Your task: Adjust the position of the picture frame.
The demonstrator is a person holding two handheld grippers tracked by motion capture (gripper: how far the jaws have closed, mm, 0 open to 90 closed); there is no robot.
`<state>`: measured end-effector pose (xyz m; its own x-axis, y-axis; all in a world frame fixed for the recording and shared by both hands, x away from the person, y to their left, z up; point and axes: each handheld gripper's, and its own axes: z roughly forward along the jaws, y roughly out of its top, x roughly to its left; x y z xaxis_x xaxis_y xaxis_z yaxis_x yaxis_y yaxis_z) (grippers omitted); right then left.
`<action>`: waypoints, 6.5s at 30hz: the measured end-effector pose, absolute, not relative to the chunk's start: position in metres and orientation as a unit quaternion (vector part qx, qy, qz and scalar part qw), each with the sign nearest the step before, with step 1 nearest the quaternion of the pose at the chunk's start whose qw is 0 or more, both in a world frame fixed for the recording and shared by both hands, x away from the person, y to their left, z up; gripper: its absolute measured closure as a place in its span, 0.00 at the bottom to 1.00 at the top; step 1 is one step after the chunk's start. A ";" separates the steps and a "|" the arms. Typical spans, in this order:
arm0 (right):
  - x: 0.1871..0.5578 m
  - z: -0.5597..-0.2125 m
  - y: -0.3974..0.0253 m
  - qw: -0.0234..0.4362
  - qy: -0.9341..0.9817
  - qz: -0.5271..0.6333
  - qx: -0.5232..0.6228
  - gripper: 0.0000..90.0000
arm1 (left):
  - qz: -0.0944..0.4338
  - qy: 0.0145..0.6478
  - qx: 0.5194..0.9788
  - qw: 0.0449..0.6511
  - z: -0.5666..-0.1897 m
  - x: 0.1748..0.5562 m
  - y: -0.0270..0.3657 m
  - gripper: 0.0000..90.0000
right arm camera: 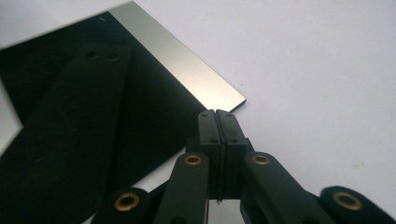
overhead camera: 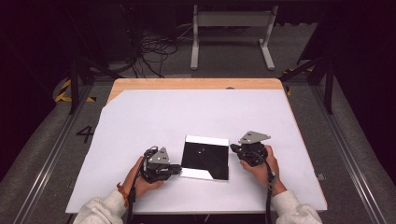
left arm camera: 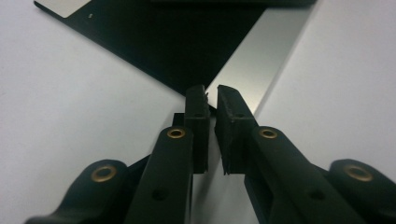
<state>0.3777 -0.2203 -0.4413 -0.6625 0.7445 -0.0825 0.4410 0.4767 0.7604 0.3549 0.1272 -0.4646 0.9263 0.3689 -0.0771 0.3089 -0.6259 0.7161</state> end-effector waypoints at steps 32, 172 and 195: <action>0.284 -0.460 -0.206 0.150 0.872 0.380 0.272 1.00 | 0.048 0.185 0.897 0.399 -0.468 0.340 0.129 0.97; 0.327 -0.441 -0.221 0.048 0.900 0.324 0.289 0.63 | 0.073 0.203 0.888 0.406 -0.461 0.313 0.178 0.80; 0.329 -0.434 -0.203 0.068 0.929 0.238 0.276 0.63 | 0.067 0.202 0.891 0.401 -0.463 0.315 0.175 0.79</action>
<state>0.3291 -0.2026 -0.4344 -0.8379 0.5457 0.0054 0.4810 0.7339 0.4796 0.3153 0.1750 -0.4630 0.9096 0.4132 -0.0427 0.3057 -0.5963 0.7423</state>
